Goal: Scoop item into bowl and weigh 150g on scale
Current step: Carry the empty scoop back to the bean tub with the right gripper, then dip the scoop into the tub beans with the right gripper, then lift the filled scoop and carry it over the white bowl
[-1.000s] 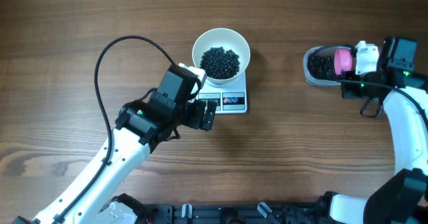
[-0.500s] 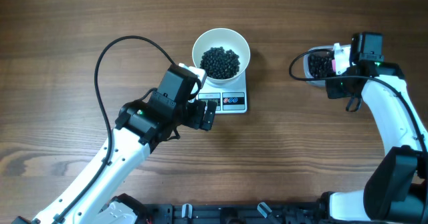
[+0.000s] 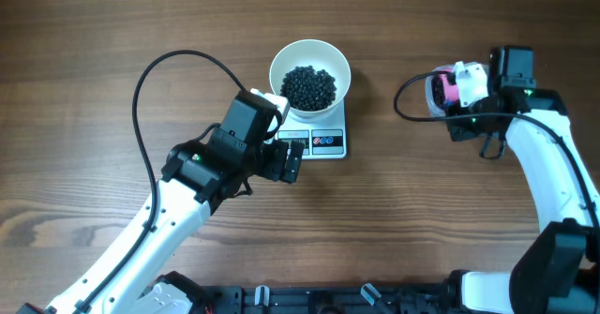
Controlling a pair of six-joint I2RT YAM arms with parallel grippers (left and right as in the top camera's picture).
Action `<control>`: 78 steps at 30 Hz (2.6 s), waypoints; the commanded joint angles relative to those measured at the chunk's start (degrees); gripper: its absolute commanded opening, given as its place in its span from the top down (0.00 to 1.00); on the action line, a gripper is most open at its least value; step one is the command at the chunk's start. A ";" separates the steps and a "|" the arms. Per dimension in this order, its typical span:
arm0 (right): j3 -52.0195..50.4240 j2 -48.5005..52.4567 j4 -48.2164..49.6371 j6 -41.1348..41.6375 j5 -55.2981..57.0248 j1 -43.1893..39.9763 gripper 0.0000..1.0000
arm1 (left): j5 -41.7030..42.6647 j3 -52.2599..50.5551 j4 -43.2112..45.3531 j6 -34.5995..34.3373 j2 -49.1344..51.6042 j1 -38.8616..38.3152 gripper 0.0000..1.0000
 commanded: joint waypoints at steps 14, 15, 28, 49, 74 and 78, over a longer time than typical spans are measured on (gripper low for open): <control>0.00 -0.96 -4.00 -5.62 -20.87 -6.54 0.96 | 0.48 -0.70 0.15 0.72 0.07 0.46 0.00; 0.00 -0.96 -4.20 -5.60 -21.79 -7.93 0.96 | 0.46 -0.70 0.15 0.72 0.07 0.46 0.00; -0.02 1.90 -3.89 -3.67 -24.00 -11.02 0.96 | 0.48 -0.70 0.15 0.72 0.07 0.46 0.00; -0.02 1.92 -4.83 -0.98 -37.79 -24.46 0.96 | 0.48 -0.70 0.15 0.72 0.04 0.46 0.00; -0.02 1.90 11.50 28.70 -72.57 -9.66 0.96 | 0.46 -0.70 0.15 0.72 0.07 0.46 0.00; -0.02 1.90 28.35 39.67 -67.14 0.28 0.96 | 0.48 -0.70 0.15 0.72 0.07 0.46 0.00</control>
